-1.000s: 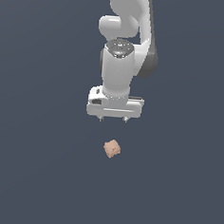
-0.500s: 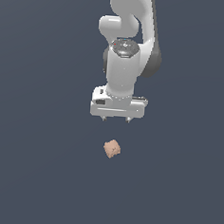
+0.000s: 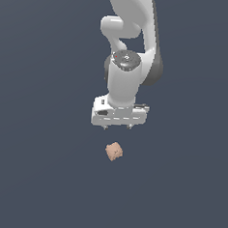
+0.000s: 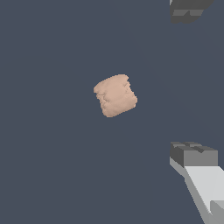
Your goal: Pick up the object and move it to a goal position.
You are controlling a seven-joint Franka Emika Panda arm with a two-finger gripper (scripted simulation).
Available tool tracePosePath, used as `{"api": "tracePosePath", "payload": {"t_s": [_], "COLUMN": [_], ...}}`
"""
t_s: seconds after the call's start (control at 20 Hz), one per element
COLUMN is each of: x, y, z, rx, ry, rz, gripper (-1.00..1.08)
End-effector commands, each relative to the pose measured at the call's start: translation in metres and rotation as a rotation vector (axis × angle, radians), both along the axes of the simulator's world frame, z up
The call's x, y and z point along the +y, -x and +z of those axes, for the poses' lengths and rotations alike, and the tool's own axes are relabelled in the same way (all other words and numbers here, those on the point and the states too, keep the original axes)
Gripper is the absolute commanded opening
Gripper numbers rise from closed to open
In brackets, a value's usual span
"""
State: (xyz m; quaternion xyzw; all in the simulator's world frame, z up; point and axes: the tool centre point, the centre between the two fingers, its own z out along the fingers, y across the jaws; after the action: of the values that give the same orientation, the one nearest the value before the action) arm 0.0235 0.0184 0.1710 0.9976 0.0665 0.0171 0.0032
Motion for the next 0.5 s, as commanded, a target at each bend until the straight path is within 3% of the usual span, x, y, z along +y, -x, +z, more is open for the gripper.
{"api": "tracePosePath", "payload": {"t_s": [0.0, 0.45], "x": [0.0, -0.002], "y": [-0.006, -0.032], "z": [-0.009, -0.05], "rx": [0.005, 0.024], "ry": [0.003, 0.007], "rz": [0.046, 0.259], "gripper": [1.0, 1.0]}}
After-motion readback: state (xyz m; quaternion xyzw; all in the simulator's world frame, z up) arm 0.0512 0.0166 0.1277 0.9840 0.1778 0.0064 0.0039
